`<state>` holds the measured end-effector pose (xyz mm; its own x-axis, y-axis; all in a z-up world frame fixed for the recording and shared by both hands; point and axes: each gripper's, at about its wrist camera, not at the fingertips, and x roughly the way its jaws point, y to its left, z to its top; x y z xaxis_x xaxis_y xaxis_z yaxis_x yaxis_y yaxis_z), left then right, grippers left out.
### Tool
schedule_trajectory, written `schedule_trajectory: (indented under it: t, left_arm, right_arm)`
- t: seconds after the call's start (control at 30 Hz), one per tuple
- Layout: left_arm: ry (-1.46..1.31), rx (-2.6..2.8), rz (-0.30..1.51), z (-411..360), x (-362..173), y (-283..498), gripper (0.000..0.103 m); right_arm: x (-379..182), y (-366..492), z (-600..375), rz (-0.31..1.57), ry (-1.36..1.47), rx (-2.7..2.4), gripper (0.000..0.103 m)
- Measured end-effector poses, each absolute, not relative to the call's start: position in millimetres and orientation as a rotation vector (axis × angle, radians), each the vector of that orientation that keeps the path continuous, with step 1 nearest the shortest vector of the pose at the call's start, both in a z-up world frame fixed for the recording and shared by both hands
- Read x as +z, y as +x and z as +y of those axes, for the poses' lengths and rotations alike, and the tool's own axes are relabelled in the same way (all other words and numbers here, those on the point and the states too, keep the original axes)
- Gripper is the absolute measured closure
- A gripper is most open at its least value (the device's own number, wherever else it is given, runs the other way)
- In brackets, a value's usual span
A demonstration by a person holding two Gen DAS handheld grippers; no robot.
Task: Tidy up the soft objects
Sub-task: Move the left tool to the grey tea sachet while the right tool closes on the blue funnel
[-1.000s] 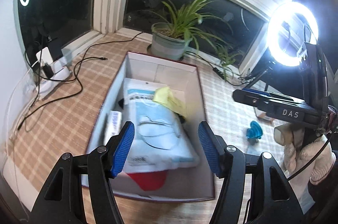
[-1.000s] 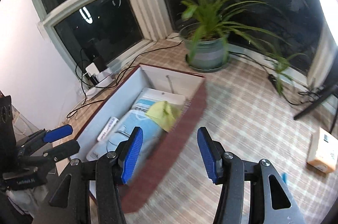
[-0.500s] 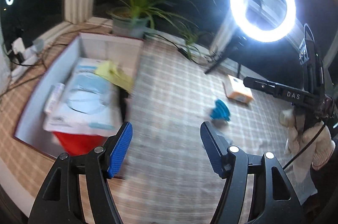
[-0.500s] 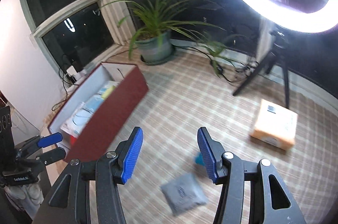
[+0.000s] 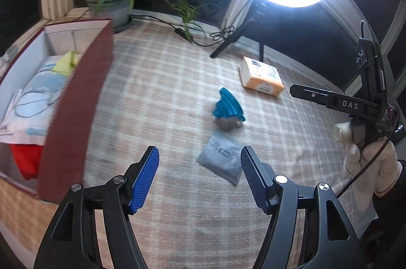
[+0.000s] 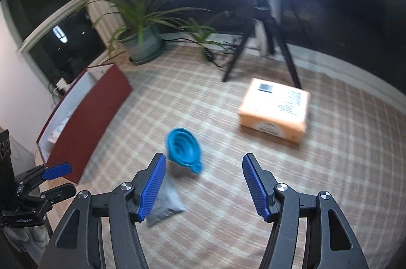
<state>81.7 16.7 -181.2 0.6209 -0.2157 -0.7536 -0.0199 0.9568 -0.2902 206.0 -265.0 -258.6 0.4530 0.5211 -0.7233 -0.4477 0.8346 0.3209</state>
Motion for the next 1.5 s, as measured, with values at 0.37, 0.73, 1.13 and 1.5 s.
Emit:
schedule_trajectory:
  t: [0.37, 0.73, 1.13, 1.5]
  left_arm:
    - [-0.126, -0.193, 0.976, -43, -212, 91, 0.036]
    - [0.158, -0.114, 1.026, -99, -257, 107, 0.036]
    - [0.17, 0.02, 0.987, -69, -269, 126, 0.029]
    - [0.086, 0.18, 0.992, -2, -269, 143, 0.031]
  right_arm:
    - [-281, 218, -271, 0.97, 0.107, 0.661, 0.044]
    - [-295, 238, -260, 0.995, 0.106, 0.694, 0.044]
    - [-304, 249, -254, 1.014, 0.124, 0.706, 0.044]
    - [-309, 251, -239, 1.025, 0.138, 0.746, 0.044]
